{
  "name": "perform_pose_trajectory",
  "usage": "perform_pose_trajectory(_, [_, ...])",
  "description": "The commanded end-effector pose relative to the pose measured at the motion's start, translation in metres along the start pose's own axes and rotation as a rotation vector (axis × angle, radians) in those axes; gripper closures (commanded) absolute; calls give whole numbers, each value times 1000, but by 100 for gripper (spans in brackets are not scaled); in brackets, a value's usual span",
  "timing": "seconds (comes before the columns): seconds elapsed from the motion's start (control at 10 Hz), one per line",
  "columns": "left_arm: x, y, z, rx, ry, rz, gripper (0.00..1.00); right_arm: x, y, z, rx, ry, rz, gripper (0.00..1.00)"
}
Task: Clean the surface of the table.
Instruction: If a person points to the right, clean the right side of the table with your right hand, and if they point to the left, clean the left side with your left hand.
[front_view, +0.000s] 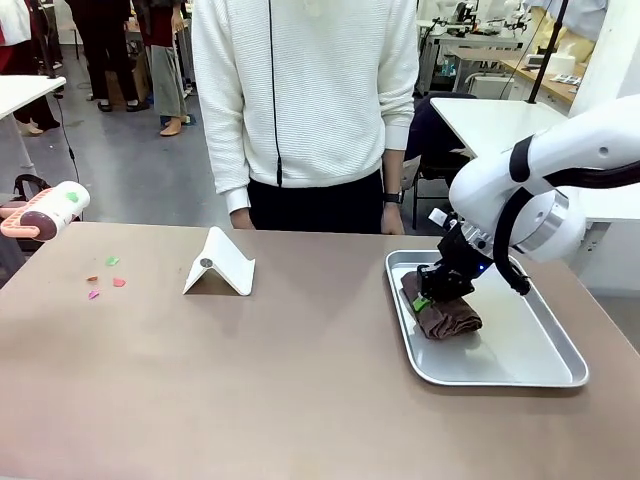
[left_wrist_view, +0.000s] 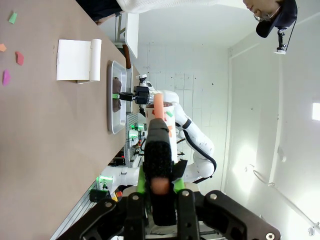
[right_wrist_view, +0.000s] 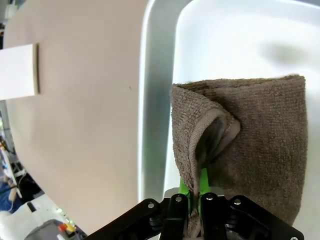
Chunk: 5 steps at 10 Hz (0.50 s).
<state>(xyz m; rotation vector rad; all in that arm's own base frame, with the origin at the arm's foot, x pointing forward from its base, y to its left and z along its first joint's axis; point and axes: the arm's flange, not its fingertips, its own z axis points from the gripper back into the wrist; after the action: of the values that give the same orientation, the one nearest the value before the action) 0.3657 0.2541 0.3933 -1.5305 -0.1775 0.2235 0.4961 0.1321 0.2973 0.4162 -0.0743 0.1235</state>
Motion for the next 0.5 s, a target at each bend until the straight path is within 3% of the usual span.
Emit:
perform_pose_trajectory(0.0, [-2, -3, 1, -3, 0, -5, 100, -5, -27, 4, -97, -49, -67, 93])
perform_pose_trajectory(0.4, [-2, -3, 1, -3, 0, -5, 100, -21, -79, 50, -75, -148, -219, 93])
